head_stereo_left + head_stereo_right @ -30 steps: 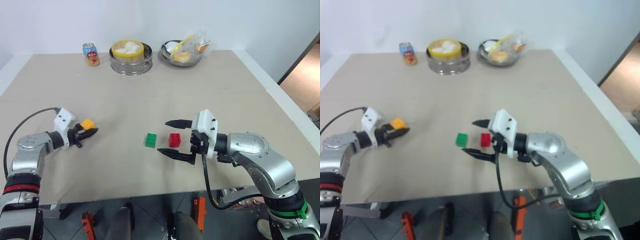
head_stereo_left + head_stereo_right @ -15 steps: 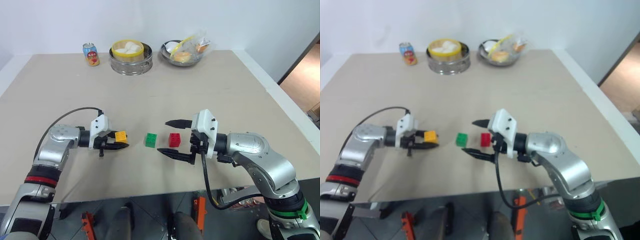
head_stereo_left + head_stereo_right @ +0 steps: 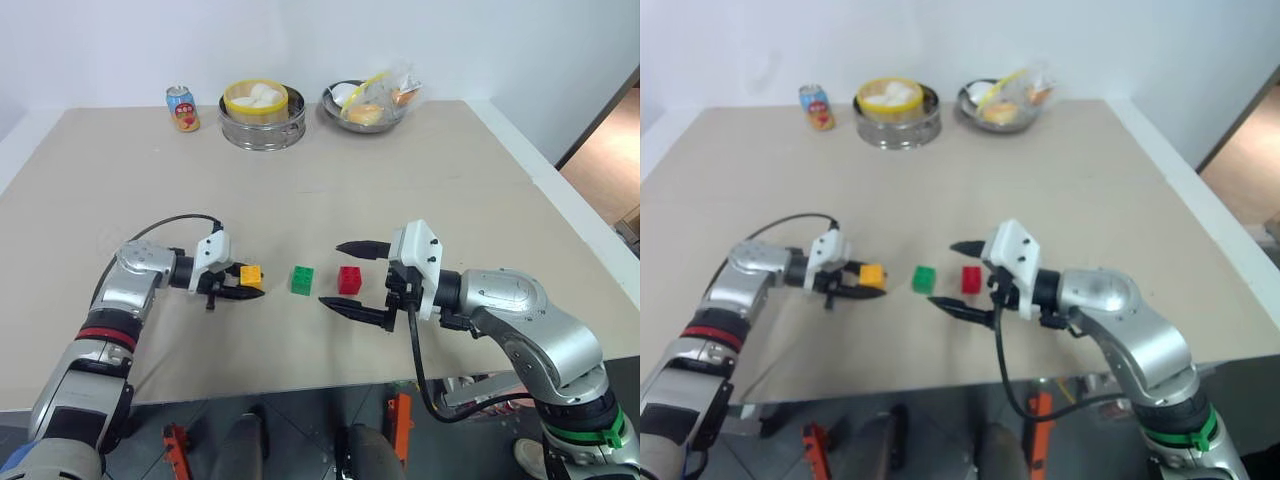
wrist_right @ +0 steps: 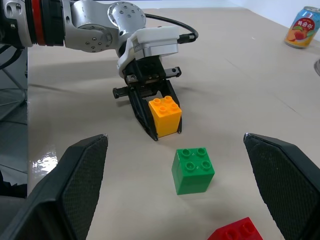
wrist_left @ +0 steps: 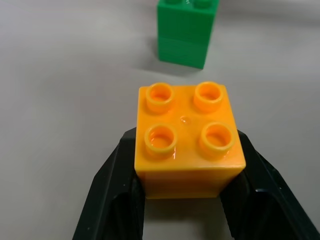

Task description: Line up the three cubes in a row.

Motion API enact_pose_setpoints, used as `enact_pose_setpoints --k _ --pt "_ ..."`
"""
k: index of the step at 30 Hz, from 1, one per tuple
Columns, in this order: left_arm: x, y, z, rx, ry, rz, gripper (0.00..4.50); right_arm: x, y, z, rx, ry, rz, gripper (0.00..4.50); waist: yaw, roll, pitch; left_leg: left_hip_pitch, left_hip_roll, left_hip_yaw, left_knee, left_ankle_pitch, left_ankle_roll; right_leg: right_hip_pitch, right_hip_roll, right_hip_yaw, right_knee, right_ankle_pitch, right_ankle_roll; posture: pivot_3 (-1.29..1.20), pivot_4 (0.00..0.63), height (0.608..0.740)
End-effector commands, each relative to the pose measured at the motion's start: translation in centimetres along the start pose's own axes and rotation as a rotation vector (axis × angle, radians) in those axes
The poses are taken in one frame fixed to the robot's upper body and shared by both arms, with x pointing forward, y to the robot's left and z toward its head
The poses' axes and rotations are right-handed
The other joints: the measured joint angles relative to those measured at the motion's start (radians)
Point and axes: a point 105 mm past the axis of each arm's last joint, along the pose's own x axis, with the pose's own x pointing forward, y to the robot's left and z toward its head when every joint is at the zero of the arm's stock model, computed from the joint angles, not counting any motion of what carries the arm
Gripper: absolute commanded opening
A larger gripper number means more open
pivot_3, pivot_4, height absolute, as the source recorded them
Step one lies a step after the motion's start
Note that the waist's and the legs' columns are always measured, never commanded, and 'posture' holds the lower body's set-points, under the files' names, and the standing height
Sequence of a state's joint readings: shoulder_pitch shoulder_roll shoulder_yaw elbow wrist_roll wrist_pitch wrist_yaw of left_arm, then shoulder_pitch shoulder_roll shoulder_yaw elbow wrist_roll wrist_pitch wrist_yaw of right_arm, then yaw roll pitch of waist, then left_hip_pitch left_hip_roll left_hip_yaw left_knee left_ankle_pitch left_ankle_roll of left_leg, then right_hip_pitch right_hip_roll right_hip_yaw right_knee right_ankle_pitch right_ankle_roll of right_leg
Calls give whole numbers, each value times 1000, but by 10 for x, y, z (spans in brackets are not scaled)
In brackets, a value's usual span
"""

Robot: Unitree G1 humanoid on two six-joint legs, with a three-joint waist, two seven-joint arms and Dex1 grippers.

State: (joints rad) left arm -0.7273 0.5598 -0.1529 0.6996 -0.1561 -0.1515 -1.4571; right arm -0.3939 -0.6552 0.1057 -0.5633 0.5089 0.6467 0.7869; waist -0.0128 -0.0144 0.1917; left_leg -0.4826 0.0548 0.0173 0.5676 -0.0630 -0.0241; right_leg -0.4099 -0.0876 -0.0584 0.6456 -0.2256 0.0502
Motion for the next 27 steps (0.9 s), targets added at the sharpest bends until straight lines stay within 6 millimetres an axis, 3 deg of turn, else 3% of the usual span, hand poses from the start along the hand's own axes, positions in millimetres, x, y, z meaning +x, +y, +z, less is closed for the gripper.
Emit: enact_pose_setpoints --k 1,17,25,27 --pt "1 5 11 42 -13 -11 1359 -6 1 12 -41 -29 -13 4500 0 0 0 0 0 0 0 0 0 0 0 0 0 0 0 0 150 740" --pt "8 6 5 60 31 -39 1359 -7 2 10 -39 -25 -25 4500 0 0 0 0 0 0 2 0 1 1 0 0 0 0 0 0 150 740" --pt "-4 12 11 40 11 -4 4449 -8 0 8 -9 -32 -52 4500 0 0 0 0 0 -1 2 0 1 1 0 0 0 1 0 0 150 740" --pt "-12 13 17 30 -15 23 4449 -10 -2 9 3 -39 -71 4500 0 0 0 0 0 0 2 0 2 1 1 0 0 0 1 0 150 740"
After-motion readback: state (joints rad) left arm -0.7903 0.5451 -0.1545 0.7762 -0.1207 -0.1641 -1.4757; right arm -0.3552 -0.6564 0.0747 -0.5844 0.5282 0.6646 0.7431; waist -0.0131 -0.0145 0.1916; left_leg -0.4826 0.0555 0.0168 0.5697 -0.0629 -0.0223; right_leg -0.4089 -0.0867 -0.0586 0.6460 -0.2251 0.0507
